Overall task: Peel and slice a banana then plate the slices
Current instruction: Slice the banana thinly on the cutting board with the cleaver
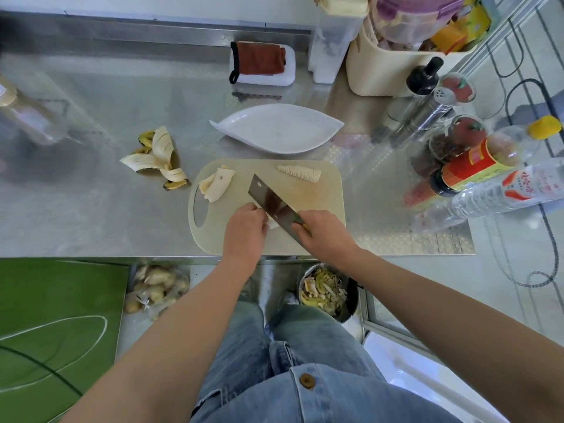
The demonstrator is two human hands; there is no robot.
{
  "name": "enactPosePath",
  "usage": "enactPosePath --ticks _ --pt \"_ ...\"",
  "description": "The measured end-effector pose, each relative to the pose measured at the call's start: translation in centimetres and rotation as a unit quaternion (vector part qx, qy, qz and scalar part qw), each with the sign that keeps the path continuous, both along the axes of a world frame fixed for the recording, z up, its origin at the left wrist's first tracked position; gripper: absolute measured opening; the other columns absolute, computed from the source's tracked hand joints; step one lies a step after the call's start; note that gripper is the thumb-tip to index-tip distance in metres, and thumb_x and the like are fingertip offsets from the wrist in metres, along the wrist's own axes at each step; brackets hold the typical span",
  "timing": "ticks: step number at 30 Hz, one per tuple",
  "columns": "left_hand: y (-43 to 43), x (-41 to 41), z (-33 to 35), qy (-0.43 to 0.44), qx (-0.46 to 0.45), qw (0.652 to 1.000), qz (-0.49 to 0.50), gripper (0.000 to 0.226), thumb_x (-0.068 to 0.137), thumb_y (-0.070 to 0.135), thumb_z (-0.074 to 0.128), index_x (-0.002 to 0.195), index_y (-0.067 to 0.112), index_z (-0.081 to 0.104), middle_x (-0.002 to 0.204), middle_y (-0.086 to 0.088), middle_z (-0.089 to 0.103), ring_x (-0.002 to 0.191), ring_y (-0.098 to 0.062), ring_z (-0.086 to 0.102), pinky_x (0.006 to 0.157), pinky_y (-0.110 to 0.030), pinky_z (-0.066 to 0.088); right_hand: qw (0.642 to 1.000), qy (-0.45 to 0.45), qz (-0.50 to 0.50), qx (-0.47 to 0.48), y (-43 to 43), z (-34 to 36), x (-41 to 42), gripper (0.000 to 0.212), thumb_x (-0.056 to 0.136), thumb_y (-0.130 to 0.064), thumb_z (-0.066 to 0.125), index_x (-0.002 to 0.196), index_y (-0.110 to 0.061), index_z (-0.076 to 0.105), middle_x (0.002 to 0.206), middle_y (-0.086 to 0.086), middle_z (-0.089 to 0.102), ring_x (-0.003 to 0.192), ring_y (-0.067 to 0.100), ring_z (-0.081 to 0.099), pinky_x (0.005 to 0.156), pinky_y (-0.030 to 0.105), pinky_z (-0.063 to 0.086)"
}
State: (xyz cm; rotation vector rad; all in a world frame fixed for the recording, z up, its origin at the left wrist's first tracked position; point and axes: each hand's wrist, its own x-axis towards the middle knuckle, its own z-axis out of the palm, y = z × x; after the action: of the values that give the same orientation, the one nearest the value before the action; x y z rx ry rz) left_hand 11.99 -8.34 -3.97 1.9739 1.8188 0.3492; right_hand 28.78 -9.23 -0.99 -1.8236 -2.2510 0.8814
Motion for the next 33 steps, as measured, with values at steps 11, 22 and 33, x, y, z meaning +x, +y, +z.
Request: enactPosePath --ticks 11,22,33 --pt "0.02 0.00 -0.23 0.005 -0.005 1.000 0.001 0.007 0.085 0.008 0.064 0.085 0.003 0.070 0.089 -0.010 0.063 0.081 -0.027 0.056 0.075 -0.041 0.050 0.999 -0.019 -0.007 -0.048 -0.67 -0.35 0.03 0.021 0.095 -0.024 0.046 0.076 -0.015 0.045 0.070 0.005 0.051 0.065 0.026 0.049 0.054 0.031 0.031" --pt "-0.35 -0.25 -0.16 -0.008 0.009 1.000 0.002 0.005 0.081 0.001 0.064 0.082 0.005 0.068 0.084 -0.010 0.062 0.076 -0.027 0.057 0.071 -0.039 0.049 1.000 0.005 -0.003 0.000 -0.16 0.42 0.05 0.025 0.095 -0.023 0.048 0.073 -0.014 0.041 0.070 0.003 0.047 0.065 0.026 0.046 0.058 0.034 0.035" --pt "-0.48 -0.17 -0.14 -0.008 0.004 1.000 0.019 0.008 0.084 0.003 0.064 0.080 0.007 0.071 0.083 -0.009 0.063 0.075 -0.025 0.055 0.070 -0.038 0.050 0.999 -0.032 0.004 -0.017 -0.43 -0.21 -0.41 0.020 0.096 -0.025 0.045 0.079 -0.016 0.044 0.075 0.003 0.050 0.068 0.024 0.046 0.059 0.031 0.032"
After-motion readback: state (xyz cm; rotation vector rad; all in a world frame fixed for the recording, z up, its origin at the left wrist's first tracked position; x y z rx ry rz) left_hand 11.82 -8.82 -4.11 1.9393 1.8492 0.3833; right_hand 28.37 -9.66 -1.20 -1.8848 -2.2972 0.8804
